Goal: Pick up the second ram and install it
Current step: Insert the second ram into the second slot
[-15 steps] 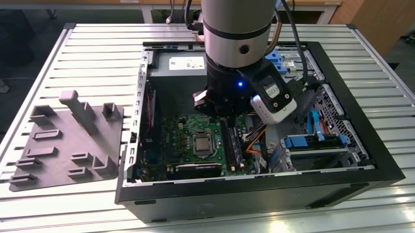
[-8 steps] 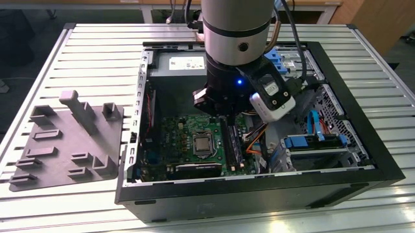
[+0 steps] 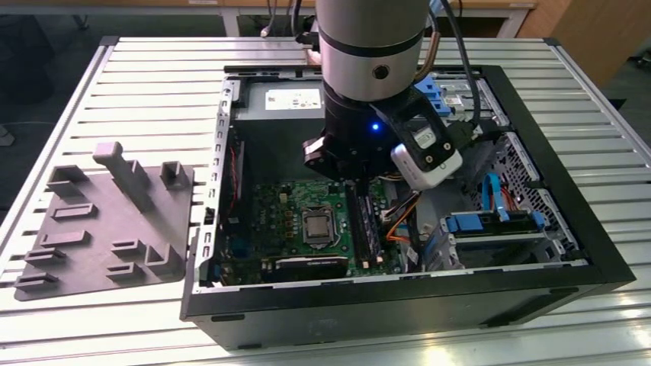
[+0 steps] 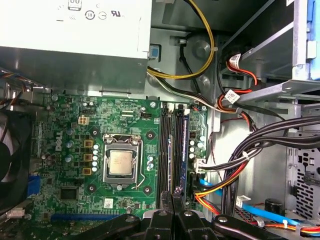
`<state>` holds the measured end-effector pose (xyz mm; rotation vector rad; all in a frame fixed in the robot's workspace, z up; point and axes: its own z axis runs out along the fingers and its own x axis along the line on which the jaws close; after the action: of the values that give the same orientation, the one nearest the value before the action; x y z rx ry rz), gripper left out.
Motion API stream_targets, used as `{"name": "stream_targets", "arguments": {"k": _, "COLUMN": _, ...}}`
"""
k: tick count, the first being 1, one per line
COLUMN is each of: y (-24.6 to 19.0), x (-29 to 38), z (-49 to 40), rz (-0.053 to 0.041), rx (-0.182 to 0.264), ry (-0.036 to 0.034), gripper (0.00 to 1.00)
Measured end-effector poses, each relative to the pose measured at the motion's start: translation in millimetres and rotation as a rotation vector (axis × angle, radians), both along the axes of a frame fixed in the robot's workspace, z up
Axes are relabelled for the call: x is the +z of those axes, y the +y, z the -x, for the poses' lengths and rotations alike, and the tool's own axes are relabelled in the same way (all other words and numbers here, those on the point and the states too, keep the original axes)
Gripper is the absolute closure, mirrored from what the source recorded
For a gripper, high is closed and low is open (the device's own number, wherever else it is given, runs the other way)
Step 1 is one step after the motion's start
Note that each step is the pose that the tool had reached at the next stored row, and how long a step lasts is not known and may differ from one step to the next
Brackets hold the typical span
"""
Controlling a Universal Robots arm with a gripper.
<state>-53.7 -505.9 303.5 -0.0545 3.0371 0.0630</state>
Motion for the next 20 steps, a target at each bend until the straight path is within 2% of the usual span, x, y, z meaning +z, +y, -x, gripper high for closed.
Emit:
{"name": "stream_targets", "arguments": {"k": 5, "y": 0.0, "x": 0.0, "z": 0.0, "rz": -0.0001, "rx": 0.0, "ry": 0.0, "gripper": 0.89}}
{"name": "stream_targets", "arguments": {"k": 12, "y": 0.0, "x": -0.2, "z": -1.3, "rz": 0.0001, "rx": 0.0, "ry": 0.0055, "gripper": 0.89}}
{"name": "stream_targets", "arguments": {"k": 20, "y": 0.2, "x": -2.7, "z": -1.4, "rz": 0.0, "rx": 0.0, "ry": 0.0059, "gripper": 0.89}}
